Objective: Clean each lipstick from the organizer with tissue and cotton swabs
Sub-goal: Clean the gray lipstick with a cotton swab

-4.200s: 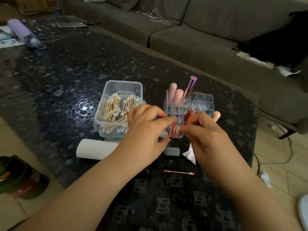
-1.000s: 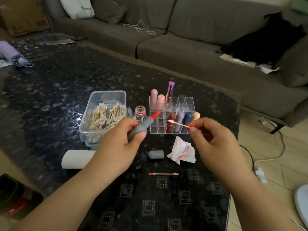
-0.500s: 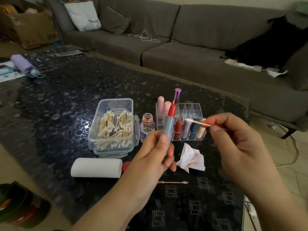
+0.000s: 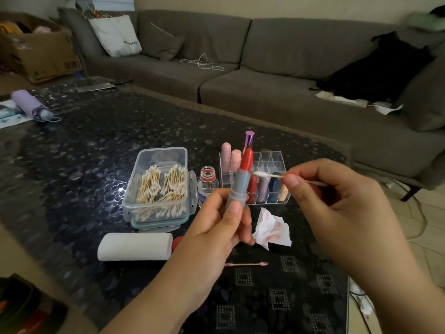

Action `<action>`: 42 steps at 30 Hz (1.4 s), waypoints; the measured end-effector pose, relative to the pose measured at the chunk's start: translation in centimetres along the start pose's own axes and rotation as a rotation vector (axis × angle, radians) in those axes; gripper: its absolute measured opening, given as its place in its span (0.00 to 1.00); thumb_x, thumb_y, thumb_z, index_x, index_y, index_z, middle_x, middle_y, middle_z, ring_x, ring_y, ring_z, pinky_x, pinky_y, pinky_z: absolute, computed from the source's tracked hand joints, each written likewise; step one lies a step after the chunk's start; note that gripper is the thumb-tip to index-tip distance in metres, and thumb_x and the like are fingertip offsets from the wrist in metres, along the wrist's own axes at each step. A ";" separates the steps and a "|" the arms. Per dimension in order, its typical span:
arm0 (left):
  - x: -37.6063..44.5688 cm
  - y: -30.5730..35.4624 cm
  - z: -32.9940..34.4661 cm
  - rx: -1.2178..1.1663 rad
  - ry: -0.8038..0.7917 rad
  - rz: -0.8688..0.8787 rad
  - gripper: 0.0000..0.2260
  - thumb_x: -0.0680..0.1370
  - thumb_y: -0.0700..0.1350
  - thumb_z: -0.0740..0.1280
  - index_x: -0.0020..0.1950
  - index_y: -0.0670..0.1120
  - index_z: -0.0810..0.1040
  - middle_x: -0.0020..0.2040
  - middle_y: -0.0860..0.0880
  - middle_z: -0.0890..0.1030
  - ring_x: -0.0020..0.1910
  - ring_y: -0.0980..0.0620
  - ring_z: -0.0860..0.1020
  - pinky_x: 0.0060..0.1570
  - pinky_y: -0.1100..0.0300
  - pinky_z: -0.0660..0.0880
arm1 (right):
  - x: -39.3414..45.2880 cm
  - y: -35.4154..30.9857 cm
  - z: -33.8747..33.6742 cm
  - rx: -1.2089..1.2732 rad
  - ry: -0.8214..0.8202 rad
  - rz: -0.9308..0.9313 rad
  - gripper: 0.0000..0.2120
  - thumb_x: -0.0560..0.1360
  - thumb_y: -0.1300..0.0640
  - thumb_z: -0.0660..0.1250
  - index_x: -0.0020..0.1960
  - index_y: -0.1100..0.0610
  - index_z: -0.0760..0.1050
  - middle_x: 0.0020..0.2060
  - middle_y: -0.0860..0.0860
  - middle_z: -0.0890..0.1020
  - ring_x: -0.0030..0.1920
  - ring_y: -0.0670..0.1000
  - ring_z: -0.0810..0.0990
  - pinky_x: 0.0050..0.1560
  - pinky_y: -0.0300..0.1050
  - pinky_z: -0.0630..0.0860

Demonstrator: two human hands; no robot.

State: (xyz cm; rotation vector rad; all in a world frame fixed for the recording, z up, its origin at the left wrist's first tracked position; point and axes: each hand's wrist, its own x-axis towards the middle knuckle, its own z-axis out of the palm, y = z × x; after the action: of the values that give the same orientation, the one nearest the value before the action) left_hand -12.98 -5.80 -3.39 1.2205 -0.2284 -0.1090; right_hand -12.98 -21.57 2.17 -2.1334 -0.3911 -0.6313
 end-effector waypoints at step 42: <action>-0.6 0.2 -0.4 -0.092 -0.053 0.016 0.10 0.73 0.50 0.66 0.53 0.51 0.77 0.32 0.50 0.69 0.30 0.56 0.69 0.41 0.57 0.71 | 0.2 0.0 0.2 0.041 -0.008 -0.060 0.06 0.73 0.49 0.68 0.38 0.45 0.78 0.30 0.40 0.74 0.30 0.41 0.71 0.31 0.26 0.65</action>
State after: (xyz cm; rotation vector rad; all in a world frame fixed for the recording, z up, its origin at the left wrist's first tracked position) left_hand -13.50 -5.19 -3.40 1.1246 -0.2770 -0.1366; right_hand -12.72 -21.43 2.21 -2.0926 -0.4694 -0.6440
